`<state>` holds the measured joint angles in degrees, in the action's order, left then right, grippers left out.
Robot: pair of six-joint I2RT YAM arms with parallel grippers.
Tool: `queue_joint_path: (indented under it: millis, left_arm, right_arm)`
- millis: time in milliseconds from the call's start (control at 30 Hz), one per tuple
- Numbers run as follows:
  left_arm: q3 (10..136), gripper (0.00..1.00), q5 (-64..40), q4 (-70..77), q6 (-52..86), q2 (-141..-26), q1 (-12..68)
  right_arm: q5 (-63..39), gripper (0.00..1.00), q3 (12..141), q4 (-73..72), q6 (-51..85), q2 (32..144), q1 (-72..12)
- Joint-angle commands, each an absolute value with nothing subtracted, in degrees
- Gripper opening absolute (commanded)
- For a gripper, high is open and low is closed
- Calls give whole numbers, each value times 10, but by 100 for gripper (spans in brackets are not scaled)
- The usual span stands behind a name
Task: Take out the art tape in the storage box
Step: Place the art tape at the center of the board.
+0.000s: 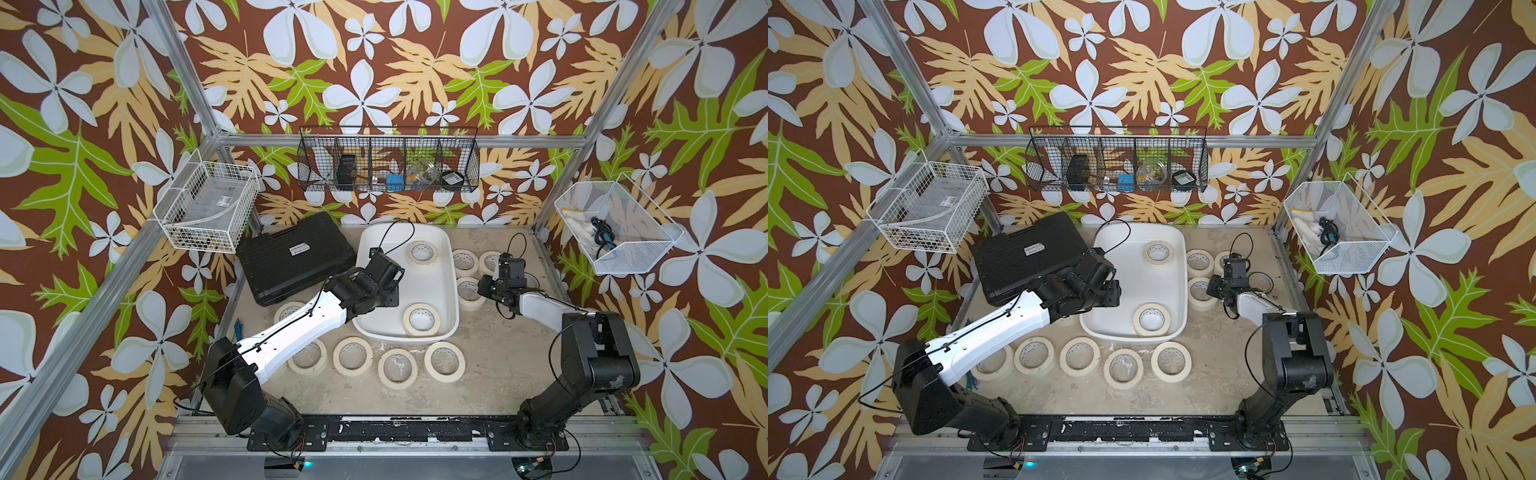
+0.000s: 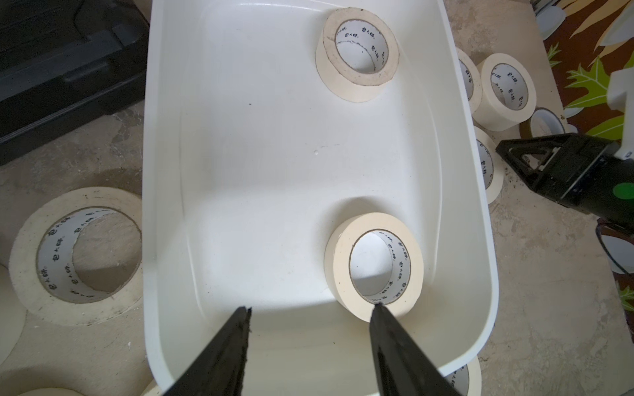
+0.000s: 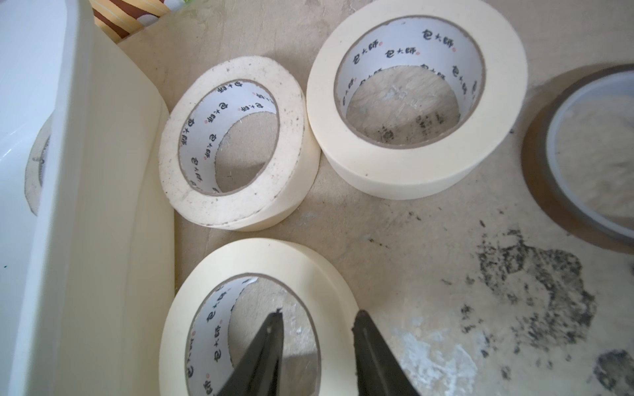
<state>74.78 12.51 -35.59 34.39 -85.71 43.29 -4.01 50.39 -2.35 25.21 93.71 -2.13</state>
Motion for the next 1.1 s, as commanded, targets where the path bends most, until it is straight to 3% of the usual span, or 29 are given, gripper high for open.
queue_joint_path:
  millis: [0,300,700,1067]
  left_arm:
    - [751,60,117,-338,341,-866,432]
    - [806,60,113,-314,341,-929,426]
    - [976,60,99,-290,339,-1096,385]
    - [1154,62,75,-285,335,-1292,351]
  right_arm:
    - [-34,38,508,4,246,914,-22]
    - [-80,39,511,94,226,792,-21]
    - [-128,41,500,191,193,665,-21]
    - [-134,41,494,216,179,633,-21]
